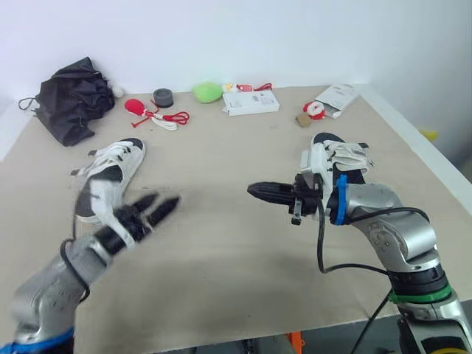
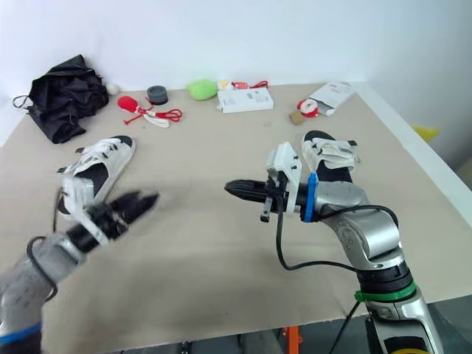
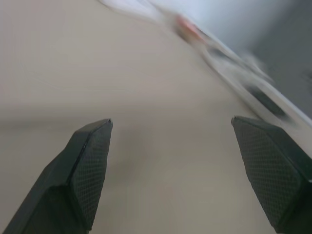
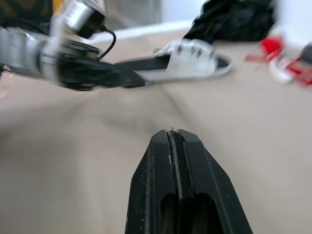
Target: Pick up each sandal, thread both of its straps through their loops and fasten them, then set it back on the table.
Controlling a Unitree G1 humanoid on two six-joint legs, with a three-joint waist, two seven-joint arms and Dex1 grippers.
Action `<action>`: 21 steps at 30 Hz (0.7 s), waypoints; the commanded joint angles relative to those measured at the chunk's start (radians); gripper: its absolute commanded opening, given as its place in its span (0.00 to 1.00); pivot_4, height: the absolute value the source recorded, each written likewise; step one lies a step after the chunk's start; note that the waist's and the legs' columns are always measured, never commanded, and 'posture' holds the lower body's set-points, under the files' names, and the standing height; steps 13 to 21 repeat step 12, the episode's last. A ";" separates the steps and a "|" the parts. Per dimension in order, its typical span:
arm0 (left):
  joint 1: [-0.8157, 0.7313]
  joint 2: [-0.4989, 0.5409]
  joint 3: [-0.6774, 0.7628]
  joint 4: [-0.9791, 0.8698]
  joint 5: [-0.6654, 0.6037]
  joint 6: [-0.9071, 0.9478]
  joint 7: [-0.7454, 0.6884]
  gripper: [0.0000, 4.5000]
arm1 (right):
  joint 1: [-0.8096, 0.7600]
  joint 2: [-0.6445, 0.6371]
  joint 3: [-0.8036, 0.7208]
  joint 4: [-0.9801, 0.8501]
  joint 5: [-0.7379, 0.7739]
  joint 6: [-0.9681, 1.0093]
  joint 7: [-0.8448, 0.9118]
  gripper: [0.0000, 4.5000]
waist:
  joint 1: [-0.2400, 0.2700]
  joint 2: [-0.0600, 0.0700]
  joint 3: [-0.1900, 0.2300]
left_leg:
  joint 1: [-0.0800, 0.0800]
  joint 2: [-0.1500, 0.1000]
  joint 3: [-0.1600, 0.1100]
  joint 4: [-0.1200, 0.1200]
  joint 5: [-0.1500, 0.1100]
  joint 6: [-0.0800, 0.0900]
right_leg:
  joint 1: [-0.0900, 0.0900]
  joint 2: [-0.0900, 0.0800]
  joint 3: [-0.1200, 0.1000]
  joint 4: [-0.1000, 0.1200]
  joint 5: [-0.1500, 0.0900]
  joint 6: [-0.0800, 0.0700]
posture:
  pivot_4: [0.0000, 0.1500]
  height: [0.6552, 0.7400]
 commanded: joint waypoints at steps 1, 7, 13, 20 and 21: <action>0.013 0.036 -0.033 -0.061 -0.057 0.018 -0.025 0.89 | 0.038 -0.020 -0.010 -0.059 -0.009 -0.011 0.007 0.00 | 0.007 0.001 0.000 | 0.001 0.000 -0.001 0.000 0.000 0.001 | 0.001 0.001 -0.001 0.000 -0.002 0.003 | 1.00 1.00; -0.049 0.071 -0.069 0.012 -0.078 0.028 -0.049 0.89 | 0.245 -0.072 -0.071 -0.209 -0.003 0.040 -0.071 0.00 | 0.012 0.001 0.000 | 0.003 0.002 0.000 0.002 0.003 0.004 | 0.002 0.004 0.001 0.001 -0.001 -0.003 | 1.00 1.00; -0.101 0.138 -0.119 0.106 -0.011 0.015 -0.116 0.89 | 0.362 -0.077 -0.128 -0.296 0.021 0.076 -0.140 0.00 | 0.006 0.001 0.001 | 0.005 0.003 0.003 0.002 0.003 0.004 | 0.001 0.006 0.003 0.002 0.000 -0.002 | 1.00 1.00; -0.101 0.138 -0.119 0.106 -0.011 0.015 -0.116 0.89 | 0.362 -0.077 -0.128 -0.296 0.021 0.076 -0.140 0.00 | 0.006 0.001 0.001 | 0.005 0.003 0.003 0.002 0.003 0.004 | 0.001 0.006 0.003 0.002 0.000 -0.002 | 1.00 1.00; -0.101 0.138 -0.119 0.106 -0.011 0.015 -0.116 0.89 | 0.362 -0.077 -0.128 -0.296 0.021 0.076 -0.140 0.00 | 0.006 0.001 0.001 | 0.005 0.003 0.003 0.002 0.003 0.004 | 0.001 0.006 0.003 0.002 0.000 -0.002 | 1.00 1.00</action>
